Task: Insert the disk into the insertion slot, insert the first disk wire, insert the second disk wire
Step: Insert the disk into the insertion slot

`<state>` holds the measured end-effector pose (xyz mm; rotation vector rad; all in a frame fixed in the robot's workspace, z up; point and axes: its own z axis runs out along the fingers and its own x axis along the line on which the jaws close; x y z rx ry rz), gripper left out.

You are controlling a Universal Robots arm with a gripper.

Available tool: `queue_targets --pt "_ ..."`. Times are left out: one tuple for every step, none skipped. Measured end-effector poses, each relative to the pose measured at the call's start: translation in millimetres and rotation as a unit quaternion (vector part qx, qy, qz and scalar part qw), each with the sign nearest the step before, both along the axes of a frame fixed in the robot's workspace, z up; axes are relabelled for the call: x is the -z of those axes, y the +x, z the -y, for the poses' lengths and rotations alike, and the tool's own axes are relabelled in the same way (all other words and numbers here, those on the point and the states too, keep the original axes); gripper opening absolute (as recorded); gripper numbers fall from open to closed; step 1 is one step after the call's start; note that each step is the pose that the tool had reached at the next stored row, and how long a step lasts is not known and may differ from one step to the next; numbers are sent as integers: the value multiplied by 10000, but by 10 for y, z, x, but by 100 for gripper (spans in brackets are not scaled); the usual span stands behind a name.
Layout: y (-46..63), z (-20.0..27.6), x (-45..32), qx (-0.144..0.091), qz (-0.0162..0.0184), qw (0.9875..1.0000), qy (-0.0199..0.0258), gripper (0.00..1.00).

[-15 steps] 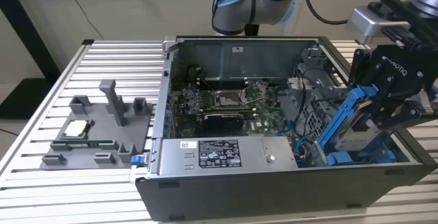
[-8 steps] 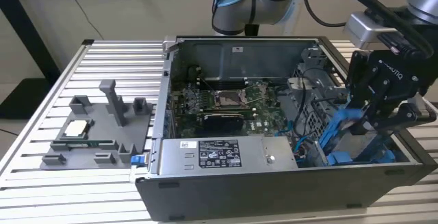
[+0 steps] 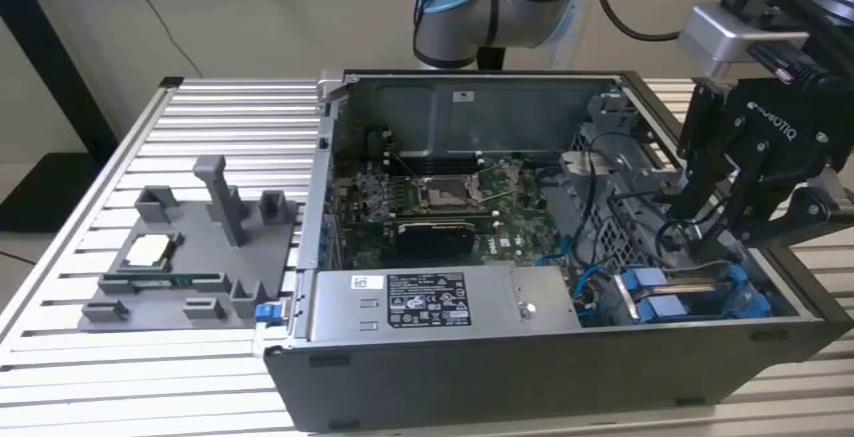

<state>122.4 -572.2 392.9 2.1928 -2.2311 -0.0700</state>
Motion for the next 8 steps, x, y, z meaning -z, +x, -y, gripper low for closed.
queue_targets --pt "-1 -4 -20 0 0 10000 0 47" --pt "-1 -6 -54 -1 0 10000 0 47" --pt "-1 -9 -78 0 0 10000 -1 47" --pt "-2 -12 -88 0 0 10000 0 47" --pt "-2 -16 -89 0 0 10000 2 47" --pt "-2 -22 -90 0 0 10000 1 47" --pt "-2 -27 -91 0 0 10000 0 47" --pt "-2 -34 -91 0 0 10000 0 47"
